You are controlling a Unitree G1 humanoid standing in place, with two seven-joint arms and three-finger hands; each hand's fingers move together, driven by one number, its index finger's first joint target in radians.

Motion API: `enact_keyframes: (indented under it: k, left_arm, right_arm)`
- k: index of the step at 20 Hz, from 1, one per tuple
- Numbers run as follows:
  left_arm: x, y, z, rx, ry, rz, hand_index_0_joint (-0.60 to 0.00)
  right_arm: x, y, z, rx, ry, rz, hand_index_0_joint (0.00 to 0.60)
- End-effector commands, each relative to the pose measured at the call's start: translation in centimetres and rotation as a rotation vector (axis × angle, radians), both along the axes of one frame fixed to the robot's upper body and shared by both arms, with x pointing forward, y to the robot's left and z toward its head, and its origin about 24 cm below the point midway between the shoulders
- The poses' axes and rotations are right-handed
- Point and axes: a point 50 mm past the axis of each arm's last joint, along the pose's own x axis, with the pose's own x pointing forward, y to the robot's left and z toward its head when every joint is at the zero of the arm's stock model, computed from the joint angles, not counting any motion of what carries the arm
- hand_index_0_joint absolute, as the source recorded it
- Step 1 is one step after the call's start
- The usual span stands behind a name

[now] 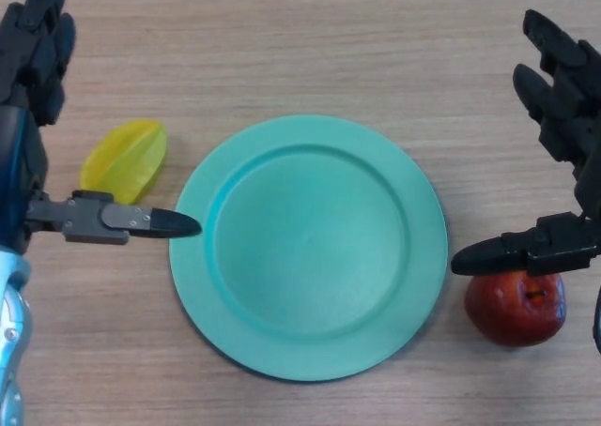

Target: Pick up the yellow starfruit and place it on the plate

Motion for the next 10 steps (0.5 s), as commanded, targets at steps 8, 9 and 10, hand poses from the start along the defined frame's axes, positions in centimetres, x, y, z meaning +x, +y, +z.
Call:
enact_keyframes:
  k: [8, 9, 10]
  left_arm:
    - [2.5, 4.6, -0.9, 0.097, -0.099, 0.162, 0.000]
    - [3.0, 4.7, -1.6, 0.098, -0.076, 0.162, 0.000]
    - [3.4, 4.9, -1.9, 0.098, -0.066, 0.161, 0.000]
  right_arm:
    - [-1.3, 0.2, 2.9, -0.027, -0.227, 0.038, 0.000]
    - [-1.3, 0.2, 3.0, -0.025, -0.224, 0.033, 0.000]
    - [-1.3, 0.2, 3.0, -0.025, -0.223, 0.028, 0.000]
